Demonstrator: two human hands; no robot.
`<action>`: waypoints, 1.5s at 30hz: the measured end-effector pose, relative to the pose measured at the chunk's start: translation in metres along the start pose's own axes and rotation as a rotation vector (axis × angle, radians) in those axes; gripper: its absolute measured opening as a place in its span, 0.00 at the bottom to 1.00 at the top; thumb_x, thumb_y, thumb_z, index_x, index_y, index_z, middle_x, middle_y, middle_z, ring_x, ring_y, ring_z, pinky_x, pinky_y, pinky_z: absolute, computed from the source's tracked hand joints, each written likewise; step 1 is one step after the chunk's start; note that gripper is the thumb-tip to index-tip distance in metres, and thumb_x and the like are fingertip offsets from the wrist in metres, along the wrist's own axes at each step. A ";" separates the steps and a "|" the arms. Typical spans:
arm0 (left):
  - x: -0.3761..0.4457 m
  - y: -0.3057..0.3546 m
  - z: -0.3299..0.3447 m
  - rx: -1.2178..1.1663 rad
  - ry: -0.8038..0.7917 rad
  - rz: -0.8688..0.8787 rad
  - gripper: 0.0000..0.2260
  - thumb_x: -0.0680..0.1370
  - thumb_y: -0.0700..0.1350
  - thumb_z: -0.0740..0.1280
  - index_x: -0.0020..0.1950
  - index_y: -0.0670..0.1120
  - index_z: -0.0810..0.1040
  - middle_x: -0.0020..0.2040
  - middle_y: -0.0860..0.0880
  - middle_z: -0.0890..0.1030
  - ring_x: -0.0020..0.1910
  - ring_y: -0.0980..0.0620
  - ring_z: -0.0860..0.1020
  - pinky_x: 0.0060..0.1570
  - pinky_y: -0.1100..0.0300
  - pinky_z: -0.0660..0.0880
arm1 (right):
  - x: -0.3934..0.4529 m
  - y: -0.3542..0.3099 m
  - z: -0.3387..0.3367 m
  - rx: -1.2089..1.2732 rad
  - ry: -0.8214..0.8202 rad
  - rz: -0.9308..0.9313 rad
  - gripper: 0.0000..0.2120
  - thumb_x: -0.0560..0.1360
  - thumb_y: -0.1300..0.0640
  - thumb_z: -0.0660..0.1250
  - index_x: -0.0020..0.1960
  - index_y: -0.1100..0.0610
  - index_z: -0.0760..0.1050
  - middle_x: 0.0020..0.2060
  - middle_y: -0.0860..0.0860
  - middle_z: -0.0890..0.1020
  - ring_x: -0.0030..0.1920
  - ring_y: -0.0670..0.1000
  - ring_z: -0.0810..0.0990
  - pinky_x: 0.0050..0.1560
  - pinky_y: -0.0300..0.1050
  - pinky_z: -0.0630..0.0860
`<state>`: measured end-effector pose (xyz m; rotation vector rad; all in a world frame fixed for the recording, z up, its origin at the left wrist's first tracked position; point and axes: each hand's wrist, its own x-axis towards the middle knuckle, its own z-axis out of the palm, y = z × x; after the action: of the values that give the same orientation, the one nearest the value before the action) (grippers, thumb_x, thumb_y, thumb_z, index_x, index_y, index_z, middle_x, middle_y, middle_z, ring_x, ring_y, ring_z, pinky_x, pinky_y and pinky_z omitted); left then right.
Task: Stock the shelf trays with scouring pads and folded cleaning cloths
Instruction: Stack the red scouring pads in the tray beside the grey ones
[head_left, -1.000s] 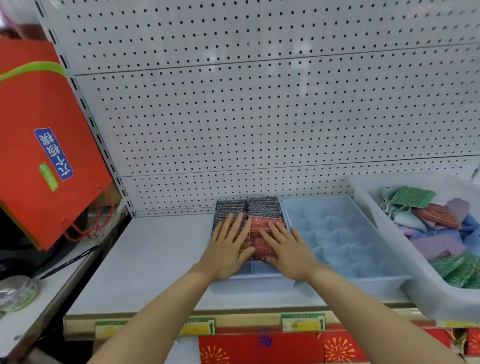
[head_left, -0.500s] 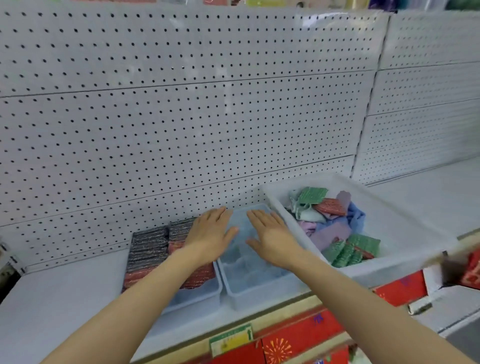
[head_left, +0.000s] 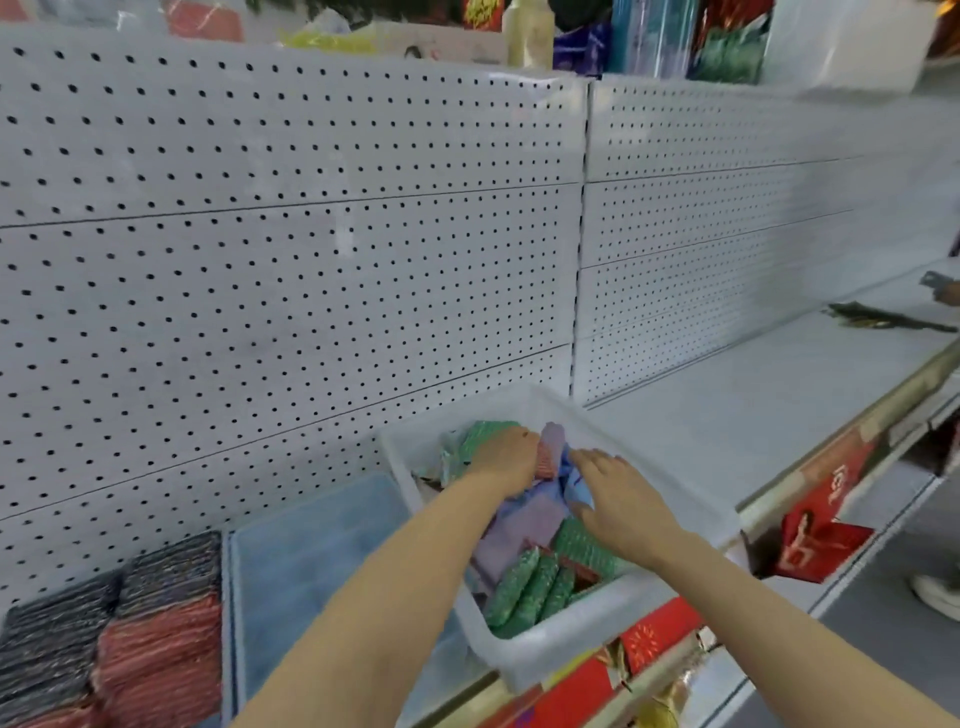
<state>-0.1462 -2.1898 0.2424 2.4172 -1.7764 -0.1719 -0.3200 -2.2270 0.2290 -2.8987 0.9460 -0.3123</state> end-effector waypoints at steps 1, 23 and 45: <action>0.015 0.004 0.008 -0.059 -0.006 -0.009 0.06 0.79 0.44 0.61 0.45 0.44 0.75 0.50 0.40 0.79 0.48 0.40 0.78 0.43 0.53 0.71 | 0.001 0.005 0.000 0.009 -0.010 -0.006 0.30 0.79 0.51 0.59 0.77 0.57 0.53 0.75 0.54 0.62 0.75 0.53 0.59 0.75 0.47 0.53; 0.043 -0.028 -0.011 -0.274 0.320 -0.034 0.16 0.82 0.49 0.61 0.69 0.49 0.68 0.54 0.46 0.81 0.50 0.44 0.80 0.47 0.51 0.76 | 0.018 0.005 0.013 0.143 -0.617 -0.178 0.29 0.70 0.59 0.66 0.68 0.41 0.67 0.57 0.50 0.79 0.53 0.55 0.77 0.54 0.49 0.77; -0.264 -0.199 -0.096 -0.619 0.340 -0.250 0.20 0.76 0.44 0.72 0.67 0.56 0.77 0.61 0.54 0.79 0.56 0.53 0.79 0.54 0.58 0.79 | 0.000 -0.178 -0.031 0.913 -0.140 -0.268 0.22 0.72 0.68 0.70 0.60 0.46 0.79 0.51 0.45 0.83 0.49 0.41 0.79 0.53 0.37 0.75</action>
<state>-0.0213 -1.8749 0.3042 2.0460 -1.0691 -0.2700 -0.2242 -2.0835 0.2835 -2.1394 0.2575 -0.4114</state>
